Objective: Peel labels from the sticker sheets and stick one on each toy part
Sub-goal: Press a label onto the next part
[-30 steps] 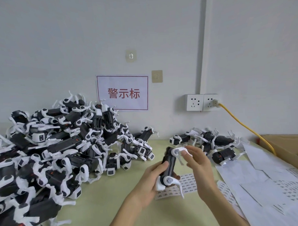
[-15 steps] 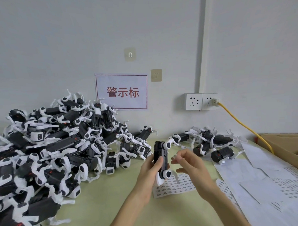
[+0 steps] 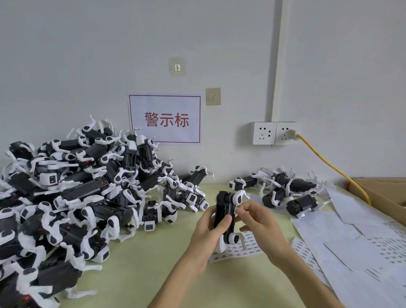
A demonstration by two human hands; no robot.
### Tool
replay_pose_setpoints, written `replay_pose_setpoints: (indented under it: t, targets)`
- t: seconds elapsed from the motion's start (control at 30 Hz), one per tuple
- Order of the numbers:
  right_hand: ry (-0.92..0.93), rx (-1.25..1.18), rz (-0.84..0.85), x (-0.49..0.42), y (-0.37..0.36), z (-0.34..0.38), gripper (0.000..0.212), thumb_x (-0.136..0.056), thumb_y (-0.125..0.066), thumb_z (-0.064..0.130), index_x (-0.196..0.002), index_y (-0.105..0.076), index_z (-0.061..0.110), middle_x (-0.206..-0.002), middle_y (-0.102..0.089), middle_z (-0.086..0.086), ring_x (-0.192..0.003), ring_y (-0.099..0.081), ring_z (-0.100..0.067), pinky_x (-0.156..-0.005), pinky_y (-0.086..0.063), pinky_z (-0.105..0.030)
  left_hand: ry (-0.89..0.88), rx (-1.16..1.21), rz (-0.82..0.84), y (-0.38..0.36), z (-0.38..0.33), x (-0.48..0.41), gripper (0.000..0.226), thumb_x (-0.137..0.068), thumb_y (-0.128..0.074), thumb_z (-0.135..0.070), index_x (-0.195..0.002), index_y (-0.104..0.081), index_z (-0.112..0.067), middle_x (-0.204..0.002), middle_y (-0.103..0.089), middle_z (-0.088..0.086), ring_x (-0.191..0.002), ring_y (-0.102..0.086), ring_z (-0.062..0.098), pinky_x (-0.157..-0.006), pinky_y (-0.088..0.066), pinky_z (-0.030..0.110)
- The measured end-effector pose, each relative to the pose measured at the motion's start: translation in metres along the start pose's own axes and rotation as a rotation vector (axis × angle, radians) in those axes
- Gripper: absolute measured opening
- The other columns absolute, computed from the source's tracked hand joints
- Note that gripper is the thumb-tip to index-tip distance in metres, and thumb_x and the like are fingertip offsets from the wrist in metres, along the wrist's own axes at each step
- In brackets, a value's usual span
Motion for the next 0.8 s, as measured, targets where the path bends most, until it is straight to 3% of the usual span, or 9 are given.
replay_pose_setpoints:
  t: [0.17,0.37,0.57,0.8]
  targets:
    - [0.012,0.024,-0.018,-0.0005,0.0006,-0.0005,0.018,-0.103,-0.058,0.015,-0.086,-0.064,0.010,-0.075,-0.071,0.007,-0.080,-0.072,-0.013,-0.070,-0.048,-0.013,-0.005,-0.024,0.006,-0.0029,0.0009,0.0006,0.039,-0.092,-0.072,-0.033,-0.129,-0.062,-0.023,-0.121,-0.075,0.001,-0.119,-0.068,0.017,-0.106,-0.049,0.036]
    - [0.023,0.048,-0.024,-0.0005,0.0002,-0.0027,0.017,-0.102,-0.059,0.016,-0.087,-0.064,0.012,-0.078,-0.071,0.006,-0.079,-0.071,-0.012,-0.072,-0.049,-0.014,-0.006,-0.042,0.015,-0.0031,0.0012,0.0014,0.032,-0.099,-0.068,-0.025,-0.130,-0.060,-0.025,-0.121,-0.075,-0.003,-0.116,-0.069,0.010,-0.087,-0.052,0.015]
    - [0.026,0.088,-0.032,-0.0007,-0.0001,-0.0035,0.017,-0.103,-0.058,0.017,-0.087,-0.063,0.014,-0.075,-0.069,0.011,-0.076,-0.069,-0.008,-0.071,-0.050,-0.019,-0.015,-0.049,0.011,-0.0034,0.0014,0.0018,0.036,-0.095,-0.070,-0.032,-0.129,-0.062,-0.027,-0.119,-0.075,-0.003,-0.117,-0.068,0.011,-0.095,-0.049,0.023]
    - [0.030,0.116,-0.055,-0.0005,-0.0007,-0.0029,0.017,-0.103,-0.058,0.016,-0.086,-0.062,0.014,-0.072,-0.067,0.016,-0.072,-0.068,-0.003,-0.069,-0.047,-0.014,-0.029,-0.045,0.014,-0.0038,0.0027,0.0018,0.043,-0.089,-0.071,-0.037,-0.129,-0.062,-0.027,-0.118,-0.075,-0.002,-0.117,-0.068,0.013,-0.101,-0.049,0.029]
Point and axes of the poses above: each hand's wrist, its own x-axis away from the middle knuckle, its own y-axis out of the back of the hand, z = x × y, the point moved 1 cm from there along -x, towards the middle knuckle
